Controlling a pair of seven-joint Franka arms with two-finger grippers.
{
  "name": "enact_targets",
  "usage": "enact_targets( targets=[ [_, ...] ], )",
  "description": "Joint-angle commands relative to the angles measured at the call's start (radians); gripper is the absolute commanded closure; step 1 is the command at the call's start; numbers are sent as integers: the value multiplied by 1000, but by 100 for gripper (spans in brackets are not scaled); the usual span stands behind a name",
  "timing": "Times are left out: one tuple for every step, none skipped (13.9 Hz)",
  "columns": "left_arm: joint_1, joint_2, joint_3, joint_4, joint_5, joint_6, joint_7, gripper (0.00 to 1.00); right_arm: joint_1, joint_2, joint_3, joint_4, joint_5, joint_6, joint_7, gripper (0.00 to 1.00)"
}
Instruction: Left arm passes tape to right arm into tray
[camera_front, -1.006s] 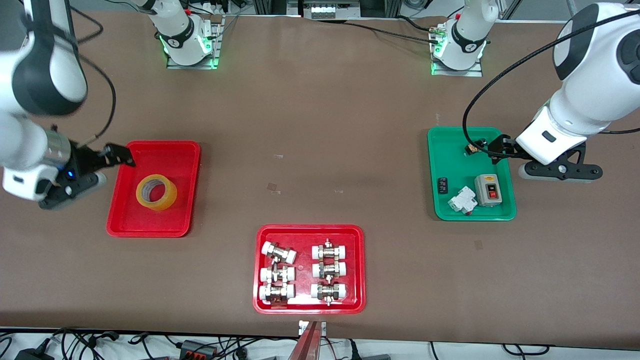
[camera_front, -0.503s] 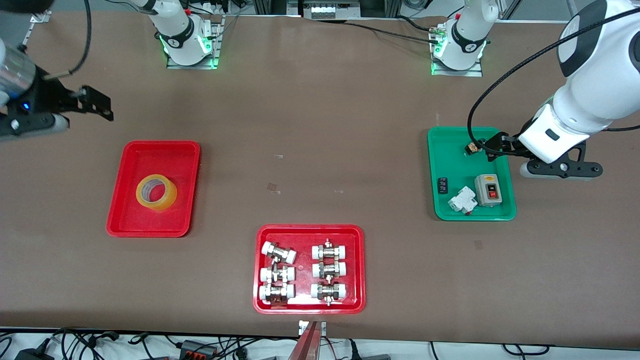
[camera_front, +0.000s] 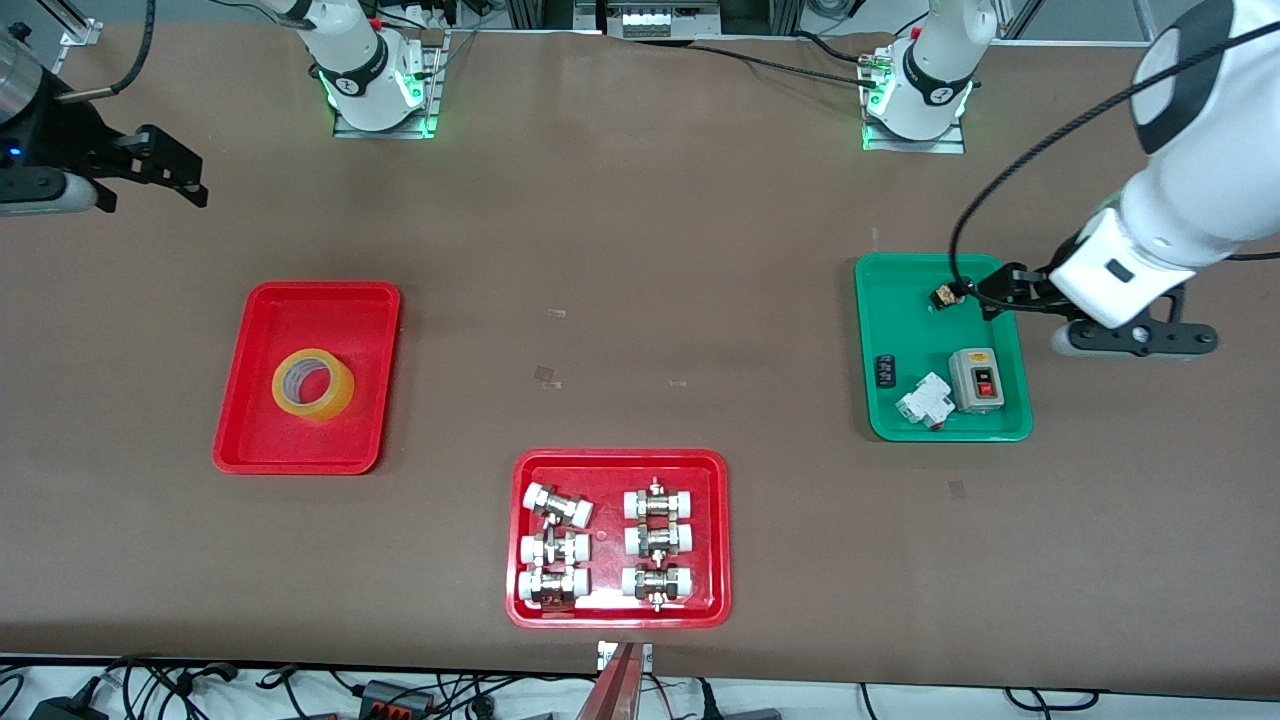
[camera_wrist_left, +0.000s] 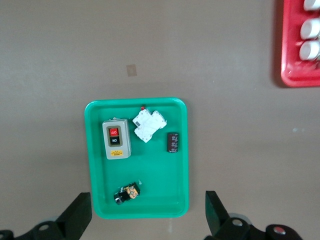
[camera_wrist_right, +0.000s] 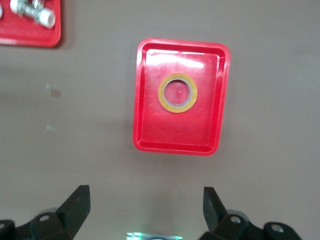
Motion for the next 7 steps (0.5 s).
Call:
enact_targets(
  targets=[
    [-59, -52, 85, -26, -32, -50, 16, 0, -2, 31, 3, 61, -18, 8, 104, 0],
    [-70, -96, 85, -74, -32, -49, 16, 0, -5, 31, 3, 61, -10, 6, 112, 0],
    [-71, -121, 76, -111, -30, -48, 5, 0, -5, 25, 3, 52, -10, 13, 112, 0],
    [-68, -124, 70, -122, -30, -45, 2, 0, -5, 25, 3, 53, -7, 24, 110, 0],
    [-68, -121, 69, -116, -30, -46, 0, 0, -6, 28, -2, 55, -3, 33, 94, 0],
    [-68, -120, 67, -114, -30, -46, -1, 0, -6, 31, -3, 54, -1, 32, 89, 0],
    [-68, -117, 67, -110, -29, -46, -1, 0, -9, 34, -6, 58, -3, 33, 89, 0]
  ],
)
